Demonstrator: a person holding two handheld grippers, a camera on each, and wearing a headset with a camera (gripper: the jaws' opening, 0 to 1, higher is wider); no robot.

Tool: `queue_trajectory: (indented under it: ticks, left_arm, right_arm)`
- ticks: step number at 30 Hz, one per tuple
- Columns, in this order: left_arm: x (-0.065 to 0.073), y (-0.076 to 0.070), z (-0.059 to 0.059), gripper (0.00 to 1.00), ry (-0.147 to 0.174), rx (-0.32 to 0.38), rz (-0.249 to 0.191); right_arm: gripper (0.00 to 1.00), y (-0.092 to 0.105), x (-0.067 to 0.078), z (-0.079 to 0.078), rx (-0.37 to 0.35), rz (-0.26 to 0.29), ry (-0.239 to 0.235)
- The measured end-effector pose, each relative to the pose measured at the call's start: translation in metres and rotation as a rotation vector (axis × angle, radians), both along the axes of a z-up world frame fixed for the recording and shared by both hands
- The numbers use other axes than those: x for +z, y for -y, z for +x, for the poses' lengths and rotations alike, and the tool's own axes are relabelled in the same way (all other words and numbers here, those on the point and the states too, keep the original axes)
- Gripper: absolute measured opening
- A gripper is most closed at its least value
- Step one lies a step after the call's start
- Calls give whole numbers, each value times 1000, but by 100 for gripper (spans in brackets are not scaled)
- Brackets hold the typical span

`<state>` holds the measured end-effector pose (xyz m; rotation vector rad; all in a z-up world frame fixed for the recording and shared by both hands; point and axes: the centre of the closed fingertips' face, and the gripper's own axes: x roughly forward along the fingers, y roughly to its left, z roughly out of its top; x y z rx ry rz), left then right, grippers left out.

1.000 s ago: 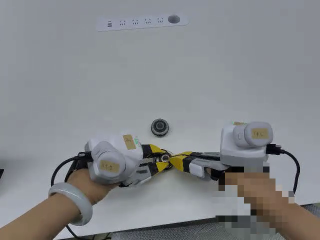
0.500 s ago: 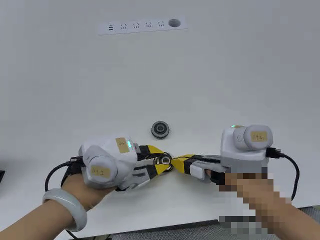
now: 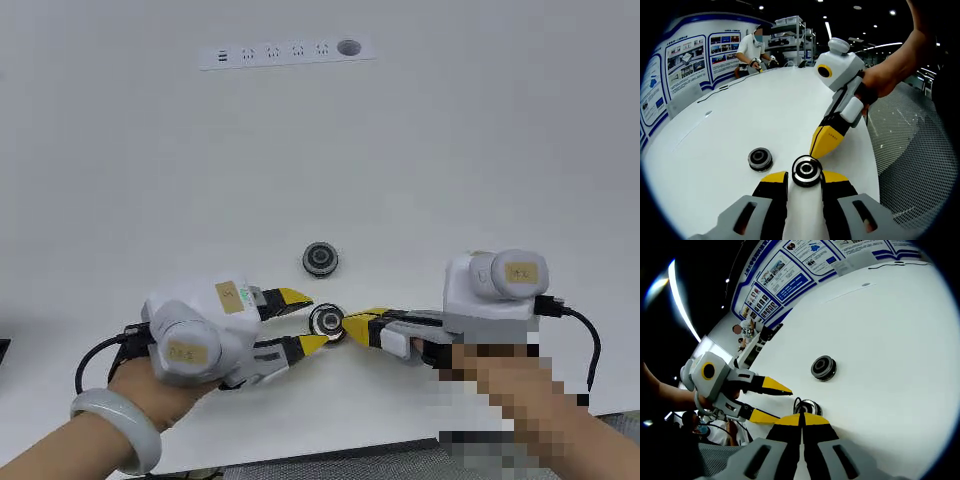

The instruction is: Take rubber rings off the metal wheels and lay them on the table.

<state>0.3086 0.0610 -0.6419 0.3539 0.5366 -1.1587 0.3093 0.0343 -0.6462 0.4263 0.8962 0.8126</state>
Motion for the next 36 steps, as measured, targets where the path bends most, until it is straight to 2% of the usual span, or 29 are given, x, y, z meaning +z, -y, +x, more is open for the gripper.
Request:
queue_trajectory:
  ticks: [11,20,30,36]
  left_arm:
    - [-4,-10,5,40,7,34,18]
    - [-6,-13,4,43,-1,44,19]
    - [-6,-17,3,43,-7,59,20]
    - [-6,-20,4,43,-12,70,20]
  right_arm:
    - [2,9,9,4,-62,57,-17]
    - [2,28,12,15,-134,77,-20]
    - [2,52,7,27,-215,71,-32]
    - [2,63,-6,31,-260,40,-59]
